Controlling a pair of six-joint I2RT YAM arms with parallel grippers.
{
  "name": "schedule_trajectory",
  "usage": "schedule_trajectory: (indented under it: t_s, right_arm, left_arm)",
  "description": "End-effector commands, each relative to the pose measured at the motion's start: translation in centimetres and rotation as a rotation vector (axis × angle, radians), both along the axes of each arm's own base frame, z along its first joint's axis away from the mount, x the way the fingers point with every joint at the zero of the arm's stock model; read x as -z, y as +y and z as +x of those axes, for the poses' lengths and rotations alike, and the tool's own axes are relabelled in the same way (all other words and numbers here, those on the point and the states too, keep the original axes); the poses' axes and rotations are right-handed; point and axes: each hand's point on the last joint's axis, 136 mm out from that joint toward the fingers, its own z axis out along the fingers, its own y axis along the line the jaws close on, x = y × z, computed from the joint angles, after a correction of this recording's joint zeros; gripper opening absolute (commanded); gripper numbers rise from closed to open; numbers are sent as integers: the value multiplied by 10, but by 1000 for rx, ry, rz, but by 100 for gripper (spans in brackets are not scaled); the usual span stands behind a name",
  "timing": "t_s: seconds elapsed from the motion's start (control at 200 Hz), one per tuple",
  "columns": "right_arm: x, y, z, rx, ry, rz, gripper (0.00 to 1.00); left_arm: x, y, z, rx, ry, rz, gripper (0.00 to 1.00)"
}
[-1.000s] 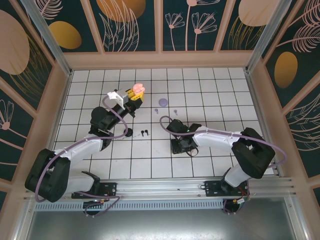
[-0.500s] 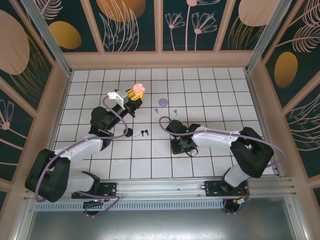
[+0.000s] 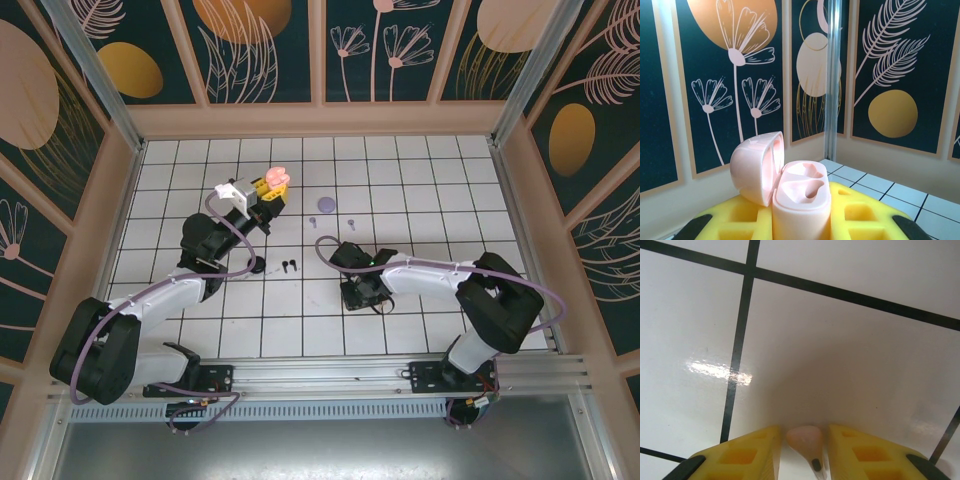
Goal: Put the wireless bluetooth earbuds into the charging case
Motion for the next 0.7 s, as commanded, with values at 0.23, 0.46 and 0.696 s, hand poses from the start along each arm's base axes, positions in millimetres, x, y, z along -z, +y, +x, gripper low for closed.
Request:
schedule_trajectory:
  t_s: [0.23,0.46,0.696]
  right_arm:
    - [6,-2,1,-15,-5,-43,32]
    - [6,0,3,-21,-7,-46,30]
    - [2,1,4,-24,-14,-37,20]
  left_arm:
    - [-11,-1,-8,14,-44,0,0]
    - [-10,-3,-9,22,-43,3,0]
    - [-9,-4,-11,38,-45,14,0]
